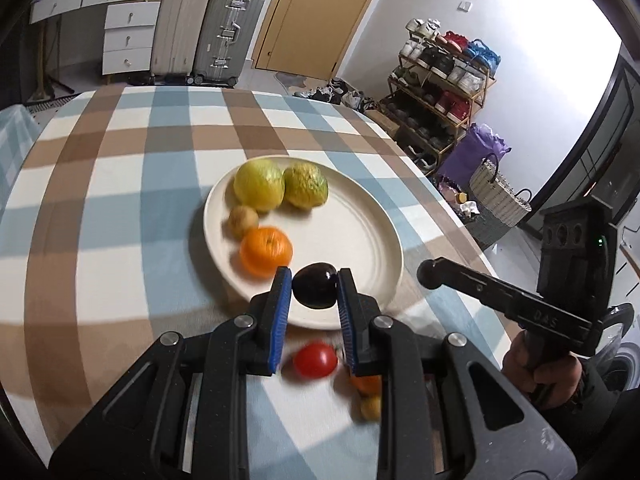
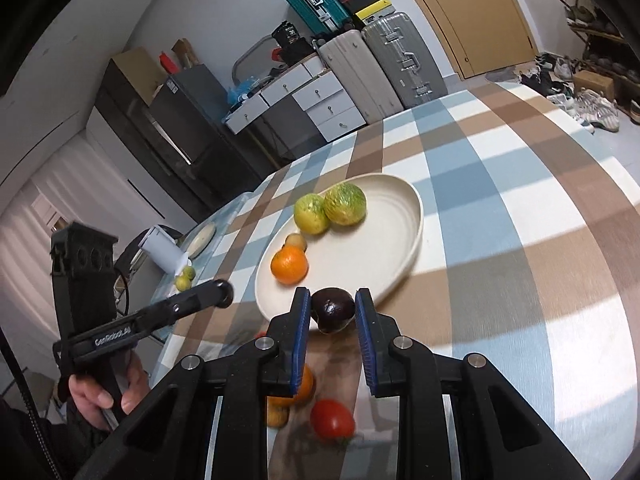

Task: Organize fruits
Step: 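Carry the plum onto the cream plate and open the left gripper, then withdraw the left gripper from the plate toward the remaining fruits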

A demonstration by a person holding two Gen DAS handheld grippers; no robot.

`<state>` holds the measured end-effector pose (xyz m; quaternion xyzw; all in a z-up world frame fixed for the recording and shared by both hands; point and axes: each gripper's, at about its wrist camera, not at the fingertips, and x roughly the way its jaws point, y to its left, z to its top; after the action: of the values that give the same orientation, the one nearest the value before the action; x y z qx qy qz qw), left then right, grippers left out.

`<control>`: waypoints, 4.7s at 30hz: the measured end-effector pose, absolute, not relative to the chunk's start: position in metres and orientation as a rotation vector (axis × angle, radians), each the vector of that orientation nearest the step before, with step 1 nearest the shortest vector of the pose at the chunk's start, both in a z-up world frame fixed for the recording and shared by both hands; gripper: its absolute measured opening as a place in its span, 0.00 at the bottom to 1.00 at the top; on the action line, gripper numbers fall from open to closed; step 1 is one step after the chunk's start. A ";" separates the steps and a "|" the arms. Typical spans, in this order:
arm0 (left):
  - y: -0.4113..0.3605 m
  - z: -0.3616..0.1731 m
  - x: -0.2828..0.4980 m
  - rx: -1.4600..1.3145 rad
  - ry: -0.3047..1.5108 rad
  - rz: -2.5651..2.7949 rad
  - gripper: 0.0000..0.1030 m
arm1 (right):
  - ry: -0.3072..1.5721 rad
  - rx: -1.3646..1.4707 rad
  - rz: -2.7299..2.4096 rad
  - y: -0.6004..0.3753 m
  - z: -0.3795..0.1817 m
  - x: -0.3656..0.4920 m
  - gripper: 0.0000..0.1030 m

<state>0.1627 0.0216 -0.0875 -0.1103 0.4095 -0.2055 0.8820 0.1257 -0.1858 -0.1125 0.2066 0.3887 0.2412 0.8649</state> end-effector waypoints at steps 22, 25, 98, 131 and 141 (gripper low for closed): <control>-0.013 -0.129 0.277 -0.141 0.955 -0.431 0.20 | 0.899 0.406 0.589 -0.153 -0.136 0.236 0.22; -0.012 -0.130 0.278 -0.140 0.947 -0.435 0.20 | 0.923 0.404 0.590 -0.149 -0.143 0.244 0.22; -0.002 -0.074 0.019 -0.214 0.704 -0.206 0.99 | 0.562 0.251 0.452 -0.189 -0.053 0.002 1.00; 0.012 -0.136 0.062 -0.276 0.801 -0.234 0.99 | 0.915 0.205 0.491 -0.159 -0.137 0.063 0.79; 0.015 -0.137 0.069 -0.307 0.798 -0.271 0.99 | 0.946 0.164 0.492 -0.156 -0.147 0.069 0.40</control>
<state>0.0688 0.0147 -0.1368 -0.1486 0.3857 -0.1310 0.9011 0.0692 -0.1556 -0.1465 0.0781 0.4503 0.2342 0.8581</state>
